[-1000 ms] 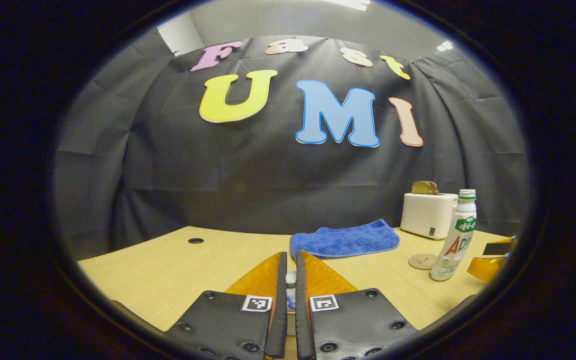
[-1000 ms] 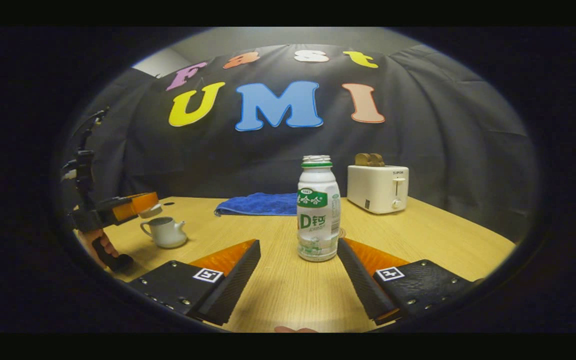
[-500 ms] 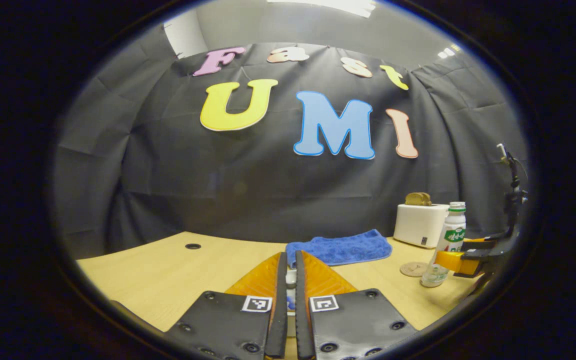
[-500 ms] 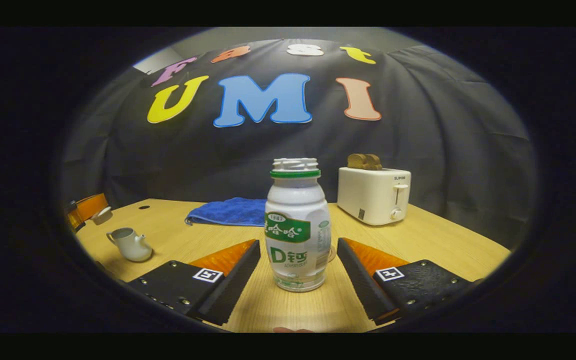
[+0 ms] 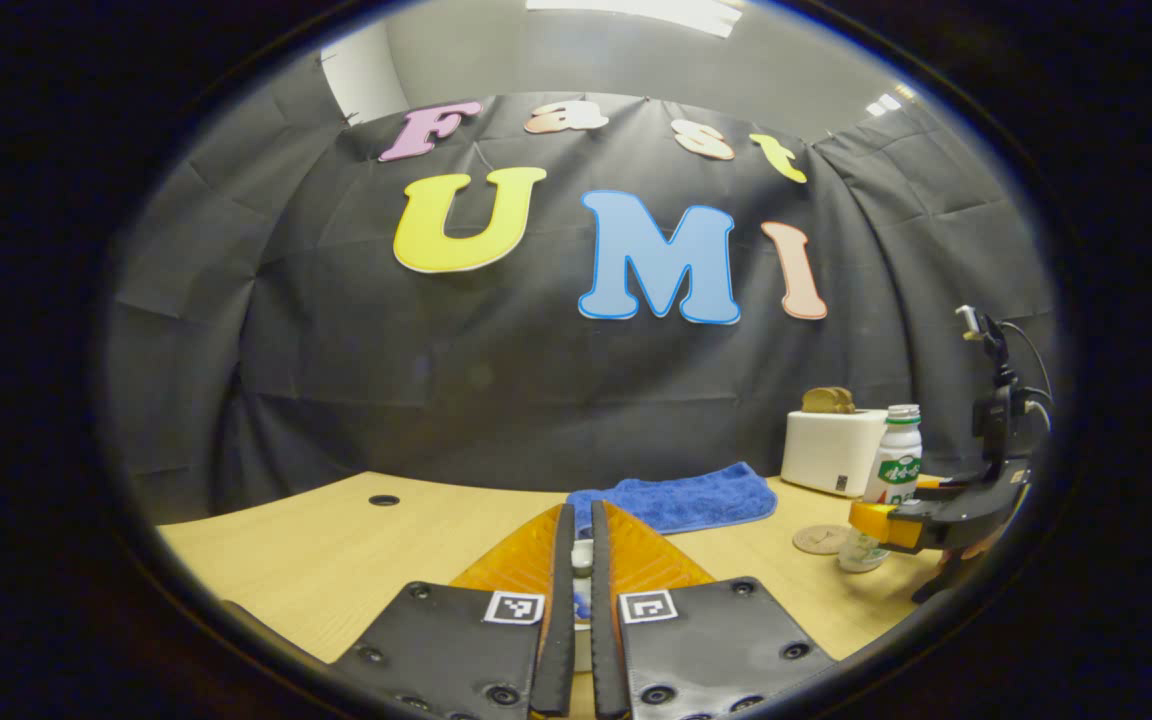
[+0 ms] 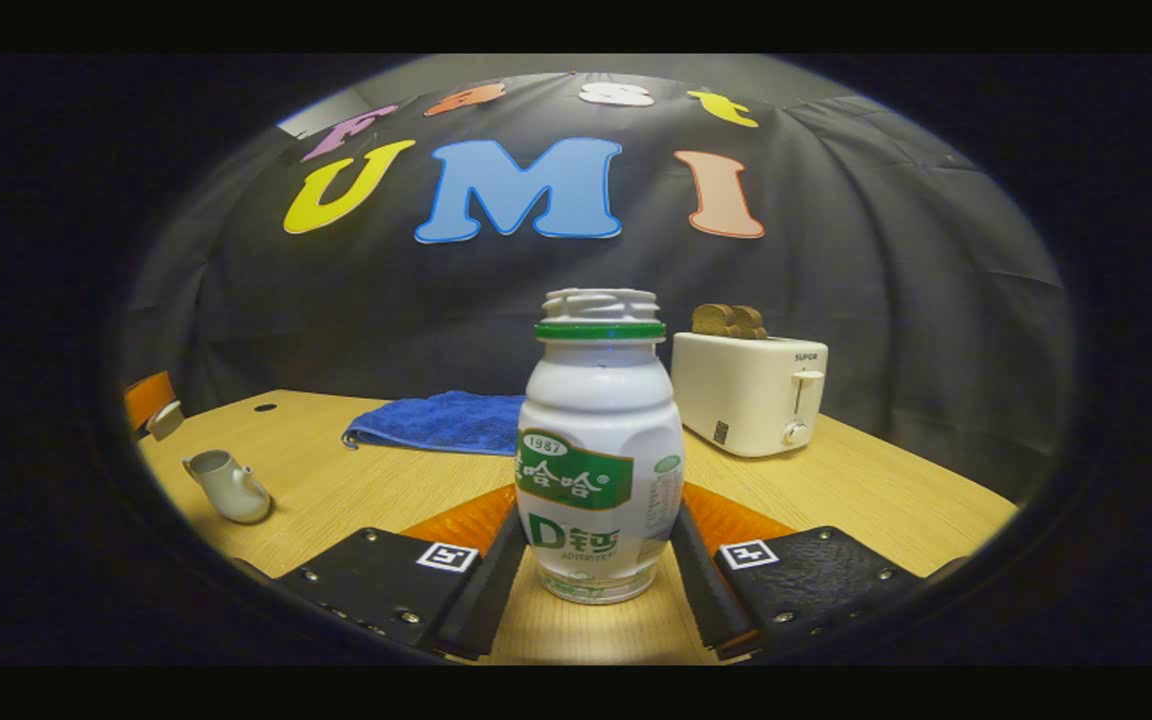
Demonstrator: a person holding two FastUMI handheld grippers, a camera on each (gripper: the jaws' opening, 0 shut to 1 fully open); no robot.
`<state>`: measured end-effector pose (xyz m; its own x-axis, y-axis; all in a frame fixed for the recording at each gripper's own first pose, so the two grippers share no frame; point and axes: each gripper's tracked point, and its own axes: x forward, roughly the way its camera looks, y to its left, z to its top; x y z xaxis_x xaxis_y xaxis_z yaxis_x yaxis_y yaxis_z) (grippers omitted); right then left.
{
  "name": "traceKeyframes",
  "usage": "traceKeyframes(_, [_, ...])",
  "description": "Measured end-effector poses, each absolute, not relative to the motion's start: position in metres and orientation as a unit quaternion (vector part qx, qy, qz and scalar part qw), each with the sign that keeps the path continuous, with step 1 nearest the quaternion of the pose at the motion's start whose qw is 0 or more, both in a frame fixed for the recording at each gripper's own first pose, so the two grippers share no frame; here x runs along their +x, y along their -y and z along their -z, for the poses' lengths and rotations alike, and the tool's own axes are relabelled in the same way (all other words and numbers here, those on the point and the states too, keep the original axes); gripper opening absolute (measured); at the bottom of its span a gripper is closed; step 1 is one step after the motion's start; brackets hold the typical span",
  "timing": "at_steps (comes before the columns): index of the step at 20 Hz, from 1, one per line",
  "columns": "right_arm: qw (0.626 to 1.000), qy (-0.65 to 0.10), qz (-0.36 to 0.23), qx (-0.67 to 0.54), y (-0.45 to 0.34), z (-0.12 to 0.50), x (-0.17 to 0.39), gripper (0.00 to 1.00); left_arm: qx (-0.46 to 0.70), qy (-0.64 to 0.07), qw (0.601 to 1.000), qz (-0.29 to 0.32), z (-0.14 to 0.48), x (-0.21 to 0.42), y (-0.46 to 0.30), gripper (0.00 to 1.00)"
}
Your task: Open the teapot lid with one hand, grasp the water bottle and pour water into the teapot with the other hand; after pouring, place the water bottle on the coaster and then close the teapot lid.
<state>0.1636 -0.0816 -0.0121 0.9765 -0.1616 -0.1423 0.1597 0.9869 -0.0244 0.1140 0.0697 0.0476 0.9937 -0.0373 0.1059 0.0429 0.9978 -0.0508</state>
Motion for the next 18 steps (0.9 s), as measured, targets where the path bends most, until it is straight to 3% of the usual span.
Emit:
traceKeyframes(1, [0.994, -0.072, 0.081, -0.014, 0.082, 0.011, 0.164, 0.73, -0.031, 0.058, 0.997, 0.026, -0.054, 0.106, -0.067, 0.13])
traceKeyframes(8, [0.995, -0.070, 0.050, -0.047, 0.058, 0.004, 0.158, 0.73, -0.025, 0.067, 0.995, 0.066, -0.051, 0.038, -0.054, 0.17])
traceKeyframes(14, [0.991, -0.072, 0.031, -0.105, 0.037, 0.002, 0.153, 0.73, -0.022, 0.063, 0.996, 0.054, -0.051, -0.014, -0.075, 0.13])
traceKeyframes(18, [0.984, -0.087, 0.016, -0.153, 0.021, 0.004, 0.155, 0.73, -0.021, 0.055, 0.997, 0.053, -0.044, -0.029, -0.077, 0.17])
